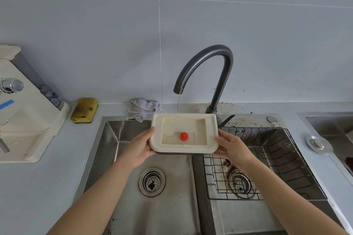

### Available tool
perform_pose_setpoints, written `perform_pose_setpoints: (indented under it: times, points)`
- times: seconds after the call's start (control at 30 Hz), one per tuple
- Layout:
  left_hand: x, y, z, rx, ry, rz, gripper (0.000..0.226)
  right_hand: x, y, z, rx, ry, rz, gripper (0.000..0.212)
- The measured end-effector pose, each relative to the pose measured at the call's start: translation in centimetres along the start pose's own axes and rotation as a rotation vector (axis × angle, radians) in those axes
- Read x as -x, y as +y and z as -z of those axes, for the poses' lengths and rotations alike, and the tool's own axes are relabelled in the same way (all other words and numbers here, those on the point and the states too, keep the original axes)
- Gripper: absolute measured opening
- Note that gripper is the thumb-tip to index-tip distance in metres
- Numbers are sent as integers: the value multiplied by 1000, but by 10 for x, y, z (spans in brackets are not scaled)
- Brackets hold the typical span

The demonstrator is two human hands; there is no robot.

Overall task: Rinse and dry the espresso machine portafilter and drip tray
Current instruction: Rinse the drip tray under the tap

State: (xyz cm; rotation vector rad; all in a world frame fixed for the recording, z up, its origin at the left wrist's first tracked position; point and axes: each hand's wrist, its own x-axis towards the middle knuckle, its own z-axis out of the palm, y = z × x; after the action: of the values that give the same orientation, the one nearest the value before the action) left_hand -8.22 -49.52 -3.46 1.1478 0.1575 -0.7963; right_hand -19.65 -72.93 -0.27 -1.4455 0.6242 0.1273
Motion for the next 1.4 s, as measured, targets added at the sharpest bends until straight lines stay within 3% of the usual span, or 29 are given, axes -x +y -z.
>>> perform_pose_setpoints:
  times: [0.9, 1.4]
  points:
    - [-28, -13, -41, -84, -60, 82, 21, 16, 3, 40, -44, 114, -23, 44]
    - [-47, 13, -59, -121, -139, -3, 20, 8, -14, 43, -73, 167, 132, 48]
